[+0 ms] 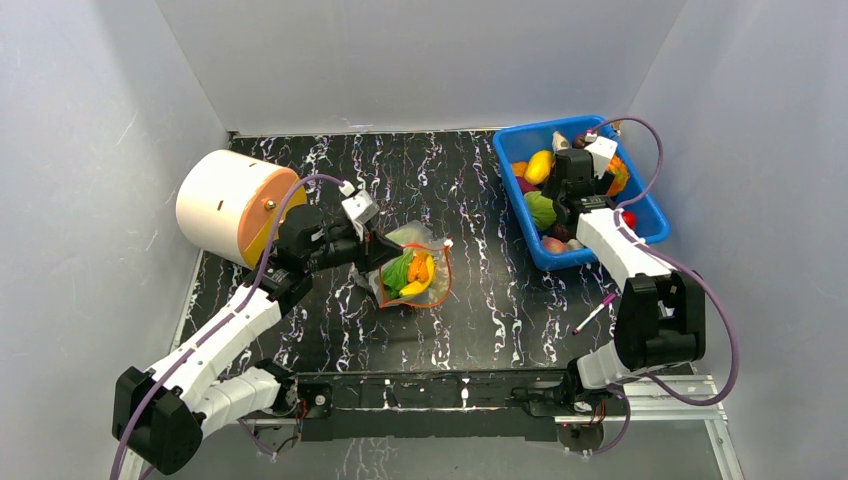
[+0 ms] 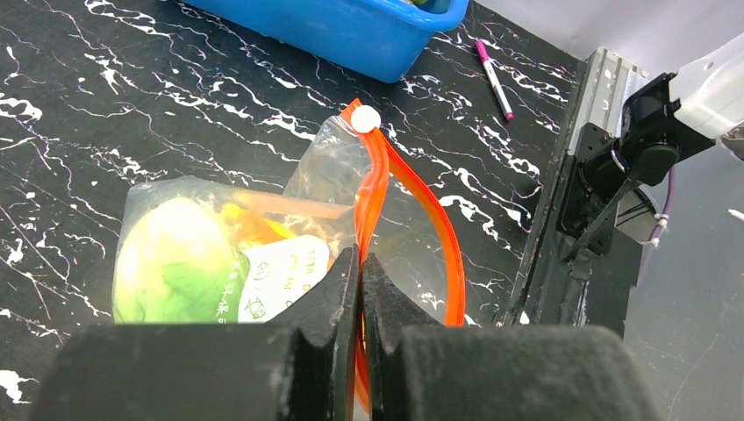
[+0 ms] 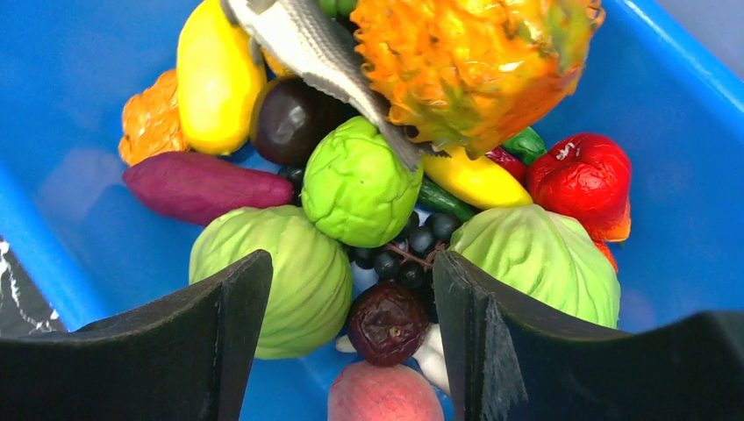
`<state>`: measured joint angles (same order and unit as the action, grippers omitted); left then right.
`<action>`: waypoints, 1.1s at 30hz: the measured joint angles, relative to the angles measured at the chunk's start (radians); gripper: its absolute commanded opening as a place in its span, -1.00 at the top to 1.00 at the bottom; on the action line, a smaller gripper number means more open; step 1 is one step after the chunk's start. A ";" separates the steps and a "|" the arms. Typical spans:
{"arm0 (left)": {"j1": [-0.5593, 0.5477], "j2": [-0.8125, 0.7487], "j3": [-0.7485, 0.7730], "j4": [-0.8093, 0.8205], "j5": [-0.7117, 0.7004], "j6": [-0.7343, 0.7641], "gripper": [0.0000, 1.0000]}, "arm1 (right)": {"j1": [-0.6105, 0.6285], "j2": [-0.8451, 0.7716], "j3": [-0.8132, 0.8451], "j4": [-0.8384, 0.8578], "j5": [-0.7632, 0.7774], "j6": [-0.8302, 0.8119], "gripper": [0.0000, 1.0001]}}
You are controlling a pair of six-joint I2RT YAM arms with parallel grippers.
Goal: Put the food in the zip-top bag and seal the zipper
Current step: Pick up the fake fruit from the bin.
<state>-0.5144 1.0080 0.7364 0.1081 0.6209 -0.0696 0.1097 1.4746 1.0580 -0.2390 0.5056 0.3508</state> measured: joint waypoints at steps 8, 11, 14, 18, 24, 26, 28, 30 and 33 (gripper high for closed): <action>0.000 -0.004 0.000 -0.005 -0.007 0.011 1.00 | -0.032 0.062 -0.003 0.059 0.036 0.108 -0.49; 0.000 -0.008 0.000 -0.009 -0.011 0.016 1.00 | -0.043 0.098 -0.003 0.080 0.045 0.164 -0.49; 0.000 -0.011 0.000 -0.012 -0.013 0.019 1.00 | -0.054 0.128 0.001 0.089 0.047 0.211 -0.52; 0.000 -0.013 0.000 -0.013 -0.017 0.022 1.00 | -0.061 0.166 0.026 0.086 0.049 0.267 -0.59; 0.000 -0.016 0.000 -0.013 -0.019 0.025 1.00 | -0.068 0.196 0.060 0.091 0.051 0.327 -0.62; 0.000 -0.016 0.000 -0.013 -0.019 0.025 1.00 | -0.072 0.208 0.060 0.094 0.046 0.337 -0.62; 0.000 -0.016 0.000 -0.013 -0.019 0.025 1.00 | -0.079 0.223 0.061 0.094 0.045 0.346 -0.62; 0.000 -0.017 0.000 -0.013 -0.019 0.025 1.00 | -0.085 0.235 0.061 0.093 0.045 0.357 -0.61; 0.000 -0.021 0.000 -0.015 -0.019 0.026 1.00 | -0.089 0.246 0.064 0.090 0.046 0.367 -0.59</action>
<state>-0.5144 0.9874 0.7364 0.0933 0.6014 -0.0441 0.0212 1.7203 1.1221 -0.1490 0.5514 0.7181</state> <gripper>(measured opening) 0.010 0.807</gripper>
